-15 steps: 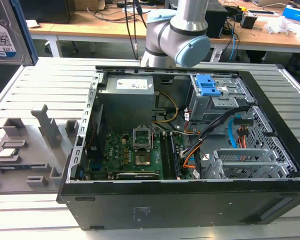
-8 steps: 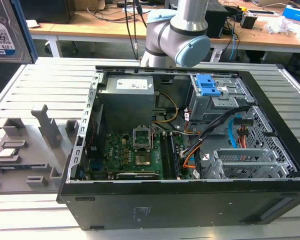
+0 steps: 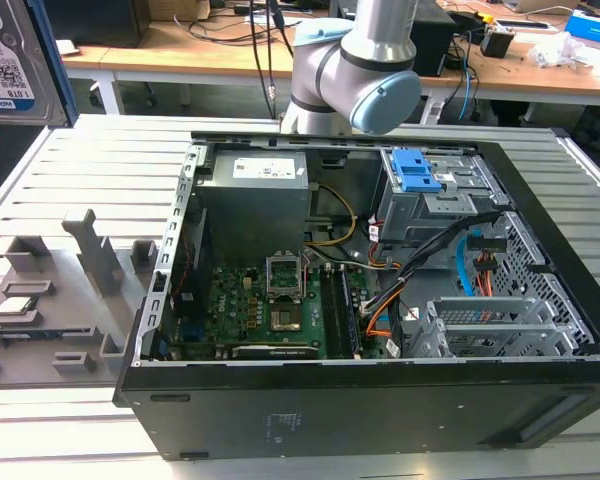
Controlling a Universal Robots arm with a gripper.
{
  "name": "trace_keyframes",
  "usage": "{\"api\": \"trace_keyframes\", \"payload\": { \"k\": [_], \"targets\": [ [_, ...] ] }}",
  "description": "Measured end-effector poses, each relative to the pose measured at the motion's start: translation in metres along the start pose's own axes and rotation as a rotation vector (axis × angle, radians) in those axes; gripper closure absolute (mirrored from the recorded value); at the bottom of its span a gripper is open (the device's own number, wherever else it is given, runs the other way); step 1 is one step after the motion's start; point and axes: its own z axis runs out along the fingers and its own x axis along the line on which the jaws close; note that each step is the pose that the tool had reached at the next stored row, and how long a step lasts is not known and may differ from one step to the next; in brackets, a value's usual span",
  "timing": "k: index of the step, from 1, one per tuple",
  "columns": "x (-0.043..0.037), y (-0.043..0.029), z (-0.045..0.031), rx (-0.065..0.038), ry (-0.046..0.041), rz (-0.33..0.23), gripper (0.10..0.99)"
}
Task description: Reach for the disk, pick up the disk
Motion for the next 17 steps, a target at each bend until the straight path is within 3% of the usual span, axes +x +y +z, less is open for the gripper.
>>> {"api": "trace_keyframes", "payload": {
  "k": [2,8,17],
  "targets": [
    [0.0000,-0.0042,-0.0003,0.000,0.0002,0.000,0.722],
    [-0.0003,-0.0335,-0.0016,0.000,0.0001,0.000,0.722],
    [-0.0009,-0.0597,-0.0028,0.000,0.0001,0.000,0.722]
  ]
}}
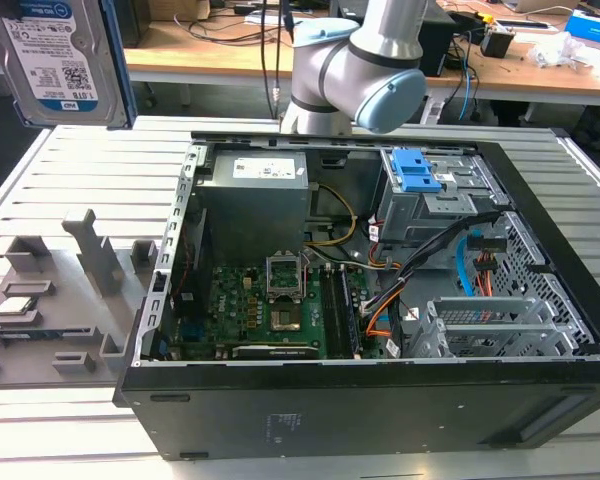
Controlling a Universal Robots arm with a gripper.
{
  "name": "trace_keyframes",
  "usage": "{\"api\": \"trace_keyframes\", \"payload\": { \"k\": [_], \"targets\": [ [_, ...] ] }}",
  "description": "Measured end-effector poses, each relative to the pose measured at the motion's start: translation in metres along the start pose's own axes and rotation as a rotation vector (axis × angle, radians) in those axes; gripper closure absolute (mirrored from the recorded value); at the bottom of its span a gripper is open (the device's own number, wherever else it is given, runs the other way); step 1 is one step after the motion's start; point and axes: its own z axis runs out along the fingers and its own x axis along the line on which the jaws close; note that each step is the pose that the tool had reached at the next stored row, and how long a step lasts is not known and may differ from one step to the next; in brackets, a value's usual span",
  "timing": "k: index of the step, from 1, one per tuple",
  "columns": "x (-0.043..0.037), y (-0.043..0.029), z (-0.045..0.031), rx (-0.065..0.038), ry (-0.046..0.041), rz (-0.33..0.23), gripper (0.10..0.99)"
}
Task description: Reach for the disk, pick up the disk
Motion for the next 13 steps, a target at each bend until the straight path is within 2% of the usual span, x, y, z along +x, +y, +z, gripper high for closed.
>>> {"api": "trace_keyframes", "payload": {
  "k": [2,9,12,13],
  "targets": [
    [-0.0002,-0.0084,-0.0005,0.000,0.0001,0.000,0.722],
    [-0.0007,-0.0291,-0.0015,0.000,0.0001,0.000,0.722],
    [-0.0010,-0.0436,-0.0022,-0.001,0.0001,0.000,0.722],
    [-0.0011,-0.0461,-0.0022,-0.001,0.0000,0.000,0.722]
  ]
}}
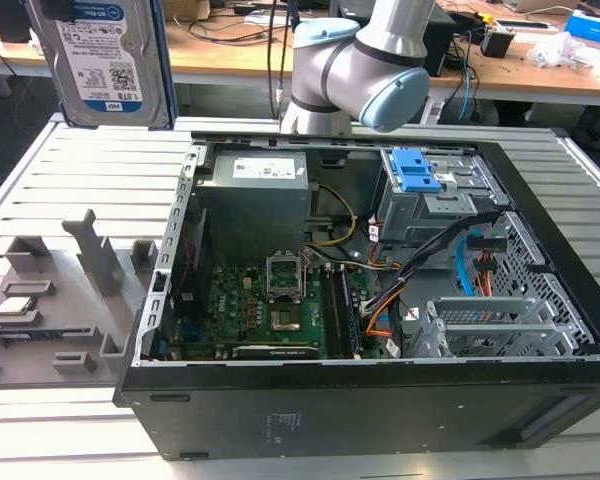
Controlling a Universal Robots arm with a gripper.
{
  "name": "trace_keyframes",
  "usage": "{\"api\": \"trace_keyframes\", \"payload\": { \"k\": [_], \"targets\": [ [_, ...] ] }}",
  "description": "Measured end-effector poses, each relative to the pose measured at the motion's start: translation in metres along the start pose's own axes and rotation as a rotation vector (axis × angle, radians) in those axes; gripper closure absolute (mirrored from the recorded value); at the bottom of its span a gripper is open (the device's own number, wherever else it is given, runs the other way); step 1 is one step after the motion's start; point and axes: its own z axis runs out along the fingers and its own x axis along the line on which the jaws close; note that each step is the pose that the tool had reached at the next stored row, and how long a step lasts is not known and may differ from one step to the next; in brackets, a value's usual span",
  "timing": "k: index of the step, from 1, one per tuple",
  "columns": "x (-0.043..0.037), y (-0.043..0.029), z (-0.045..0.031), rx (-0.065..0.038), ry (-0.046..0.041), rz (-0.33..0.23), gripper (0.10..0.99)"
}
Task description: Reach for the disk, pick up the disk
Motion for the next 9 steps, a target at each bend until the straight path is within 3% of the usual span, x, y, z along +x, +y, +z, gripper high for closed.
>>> {"api": "trace_keyframes", "payload": {
  "k": [5,9],
  "targets": [
    [-0.0002,-0.0137,-0.0007,0.000,0.0001,0.000,0.722],
    [-0.0006,-0.0326,-0.0016,-0.001,0.0001,0.000,0.722]
  ]
}}
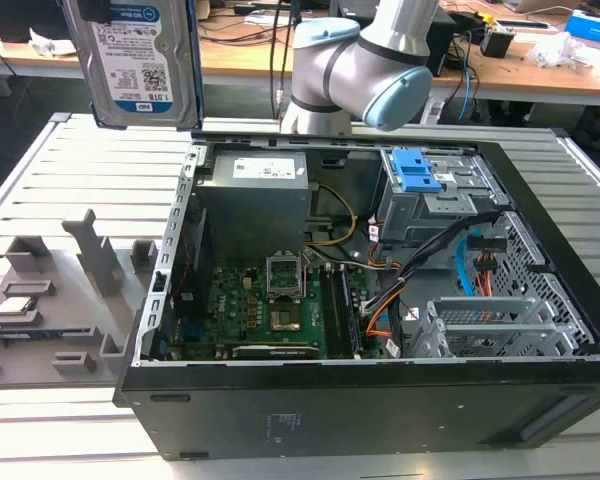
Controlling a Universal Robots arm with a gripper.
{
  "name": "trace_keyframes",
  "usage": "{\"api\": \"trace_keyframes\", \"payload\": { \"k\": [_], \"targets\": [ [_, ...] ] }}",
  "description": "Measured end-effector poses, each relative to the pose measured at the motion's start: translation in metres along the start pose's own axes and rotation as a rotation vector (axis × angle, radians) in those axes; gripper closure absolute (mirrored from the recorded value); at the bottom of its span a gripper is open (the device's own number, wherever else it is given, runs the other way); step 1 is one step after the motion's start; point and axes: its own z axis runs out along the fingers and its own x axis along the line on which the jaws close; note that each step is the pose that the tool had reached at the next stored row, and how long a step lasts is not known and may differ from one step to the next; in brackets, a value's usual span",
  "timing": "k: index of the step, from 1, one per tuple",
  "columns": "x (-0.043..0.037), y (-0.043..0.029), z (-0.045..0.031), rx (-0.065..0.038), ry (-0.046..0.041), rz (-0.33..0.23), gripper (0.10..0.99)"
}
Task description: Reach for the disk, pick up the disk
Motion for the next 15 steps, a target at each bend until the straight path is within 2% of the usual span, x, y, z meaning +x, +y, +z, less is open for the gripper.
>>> {"api": "trace_keyframes", "payload": {
  "k": [3,5,7,15],
  "targets": [
    [-0.0003,-0.0159,-0.0007,0.000,-0.0001,0.000,0.722],
    [-0.0004,-0.0209,-0.0010,0.000,-0.0001,0.000,0.722],
    [-0.0006,-0.0331,-0.0017,-0.001,0.0000,0.000,0.722],
    [-0.0012,-0.0606,-0.0030,-0.001,0.0000,-0.001,0.722]
  ]
}}
